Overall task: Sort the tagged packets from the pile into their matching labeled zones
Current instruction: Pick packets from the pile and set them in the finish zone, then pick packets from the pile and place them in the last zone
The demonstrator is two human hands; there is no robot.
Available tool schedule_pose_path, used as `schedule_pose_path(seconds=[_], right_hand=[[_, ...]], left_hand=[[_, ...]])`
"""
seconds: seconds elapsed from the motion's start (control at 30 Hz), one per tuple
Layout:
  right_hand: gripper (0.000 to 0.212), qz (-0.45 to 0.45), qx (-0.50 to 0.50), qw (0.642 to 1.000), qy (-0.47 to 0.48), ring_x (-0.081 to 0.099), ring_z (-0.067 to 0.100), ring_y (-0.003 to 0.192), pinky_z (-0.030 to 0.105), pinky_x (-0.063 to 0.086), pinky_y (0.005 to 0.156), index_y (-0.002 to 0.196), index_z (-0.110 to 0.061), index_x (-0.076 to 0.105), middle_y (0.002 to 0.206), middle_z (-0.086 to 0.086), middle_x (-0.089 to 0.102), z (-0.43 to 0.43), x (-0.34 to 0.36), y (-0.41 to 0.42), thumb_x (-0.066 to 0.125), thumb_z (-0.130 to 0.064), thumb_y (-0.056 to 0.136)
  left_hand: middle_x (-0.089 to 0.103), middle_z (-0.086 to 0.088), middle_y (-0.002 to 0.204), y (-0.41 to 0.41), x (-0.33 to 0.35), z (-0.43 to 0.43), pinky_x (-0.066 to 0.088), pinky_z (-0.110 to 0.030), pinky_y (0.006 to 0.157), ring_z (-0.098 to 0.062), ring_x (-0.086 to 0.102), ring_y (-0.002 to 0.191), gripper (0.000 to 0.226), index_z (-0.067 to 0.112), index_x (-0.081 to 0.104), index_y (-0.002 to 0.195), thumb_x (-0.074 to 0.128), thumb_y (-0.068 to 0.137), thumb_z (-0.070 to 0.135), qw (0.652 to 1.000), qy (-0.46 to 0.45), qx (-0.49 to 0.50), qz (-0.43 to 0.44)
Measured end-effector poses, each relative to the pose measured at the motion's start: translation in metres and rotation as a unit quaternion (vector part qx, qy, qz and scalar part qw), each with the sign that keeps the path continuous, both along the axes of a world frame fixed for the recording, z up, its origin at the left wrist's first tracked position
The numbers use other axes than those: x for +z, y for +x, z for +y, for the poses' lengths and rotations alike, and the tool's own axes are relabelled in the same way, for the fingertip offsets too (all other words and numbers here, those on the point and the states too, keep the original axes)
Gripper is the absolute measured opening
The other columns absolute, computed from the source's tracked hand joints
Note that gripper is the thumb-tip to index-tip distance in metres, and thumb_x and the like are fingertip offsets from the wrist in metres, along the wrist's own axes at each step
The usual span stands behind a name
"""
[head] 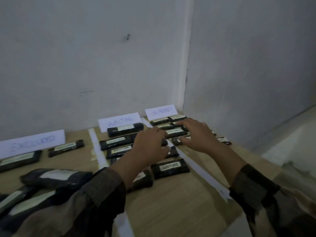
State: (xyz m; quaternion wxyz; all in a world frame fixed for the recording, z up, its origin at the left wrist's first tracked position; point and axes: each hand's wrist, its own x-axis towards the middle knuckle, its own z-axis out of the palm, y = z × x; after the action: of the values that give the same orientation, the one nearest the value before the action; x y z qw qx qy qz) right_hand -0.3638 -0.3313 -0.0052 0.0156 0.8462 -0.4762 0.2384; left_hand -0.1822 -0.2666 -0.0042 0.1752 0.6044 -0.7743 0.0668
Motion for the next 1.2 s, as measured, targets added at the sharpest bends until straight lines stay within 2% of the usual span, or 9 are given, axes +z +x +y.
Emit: schedule_pose_path(seconds=[0.2, 0.47, 0.73, 0.83, 0.9, 0.97, 1.07, 1.2], right_hand=[[0.056, 0.006, 0.062, 0.998, 0.007, 0.046, 0.018, 0.124, 0.04, 0.037, 0.102, 0.135, -0.029, 0.044, 0.136, -0.005, 0.048, 0.044, 0.009, 0.079, 0.061, -0.043, 0.084], [0.052, 0.006, 0.15, 0.989, 0.016, 0.046, 0.016, 0.123, 0.042, 0.038, 0.1, 0.133, -0.03, 0.045, 0.136, -0.008, 0.047, 0.106, 0.009, 0.164, 0.059, -0.045, 0.085], [0.045, 0.014, 0.253, 0.967, 0.028, 0.043, 0.012, 0.125, 0.039, 0.033, 0.101, 0.127, -0.032, 0.049, 0.136, -0.012, 0.045, 0.166, -0.003, 0.226, 0.058, -0.047, 0.085], [0.046, 0.033, 0.284, 0.958, 0.035, 0.041, 0.012, 0.125, 0.036, 0.029, 0.099, 0.128, -0.032, 0.049, 0.136, -0.013, 0.044, 0.184, -0.012, 0.247, 0.058, -0.048, 0.085], [0.046, 0.046, 0.303, 0.951, 0.045, 0.042, 0.013, 0.124, 0.037, 0.029, 0.1, 0.128, -0.033, 0.048, 0.136, -0.012, 0.043, 0.194, -0.018, 0.259, 0.057, -0.048, 0.085], [0.046, 0.06, 0.32, 0.944, 0.058, 0.041, 0.012, 0.125, 0.037, 0.027, 0.103, 0.129, -0.032, 0.048, 0.137, -0.012, 0.042, 0.202, -0.025, 0.268, 0.055, -0.049, 0.086], [0.046, 0.088, 0.348, 0.929, 0.084, 0.039, 0.011, 0.126, 0.039, 0.023, 0.106, 0.13, -0.032, 0.048, 0.137, -0.012, 0.043, 0.212, -0.033, 0.279, 0.053, -0.051, 0.088], [0.046, 0.126, 0.385, 0.907, 0.114, 0.036, 0.009, 0.128, 0.041, 0.014, 0.111, 0.131, -0.036, 0.047, 0.138, -0.013, 0.041, 0.219, -0.045, 0.286, 0.048, -0.055, 0.09]], left_hand=[[0.052, -0.001, 0.131, 0.07, 0.011, 0.042, 0.041, -0.038, 0.097, -0.022, 0.049, 0.12, 0.055, 0.023, 0.046, 0.133, 0.055, 0.084, 0.048, 0.997, 0.0, 0.07, -0.022], [0.048, 0.0, 0.136, 0.159, 0.021, 0.114, 0.04, -0.038, 0.099, -0.02, 0.047, 0.122, 0.053, 0.025, 0.045, 0.134, 0.057, 0.086, 0.045, 0.988, 0.009, 0.151, -0.024], [0.052, 0.004, 0.13, 0.228, 0.013, 0.19, 0.041, -0.034, 0.097, -0.016, 0.047, 0.12, 0.05, 0.026, 0.052, 0.128, 0.063, 0.083, 0.043, 0.98, 0.024, 0.194, 0.046], [0.053, 0.004, 0.13, 0.247, 0.005, 0.217, 0.04, -0.036, 0.101, -0.016, 0.046, 0.123, 0.048, 0.027, 0.053, 0.127, 0.064, 0.083, 0.043, 0.976, 0.043, 0.205, 0.051], [0.053, 0.006, 0.13, 0.257, 0.0, 0.233, 0.039, -0.032, 0.1, -0.014, 0.046, 0.123, 0.046, 0.028, 0.054, 0.126, 0.064, 0.084, 0.042, 0.973, 0.066, 0.214, 0.053], [0.054, 0.008, 0.126, 0.266, -0.005, 0.246, 0.04, -0.028, 0.095, -0.011, 0.048, 0.119, 0.042, 0.029, 0.055, 0.124, 0.064, 0.084, 0.041, 0.97, 0.085, 0.219, 0.06], [0.059, 0.012, 0.112, 0.28, -0.01, 0.265, 0.038, -0.021, 0.079, -0.005, 0.053, 0.097, 0.034, 0.032, 0.061, 0.115, 0.067, 0.082, 0.041, 0.962, 0.108, 0.233, 0.087], [0.062, 0.019, 0.09, 0.292, -0.014, 0.293, 0.034, -0.012, 0.062, 0.013, 0.051, 0.07, 0.023, 0.033, 0.066, 0.103, 0.068, 0.082, 0.04, 0.957, 0.144, 0.223, 0.116]])
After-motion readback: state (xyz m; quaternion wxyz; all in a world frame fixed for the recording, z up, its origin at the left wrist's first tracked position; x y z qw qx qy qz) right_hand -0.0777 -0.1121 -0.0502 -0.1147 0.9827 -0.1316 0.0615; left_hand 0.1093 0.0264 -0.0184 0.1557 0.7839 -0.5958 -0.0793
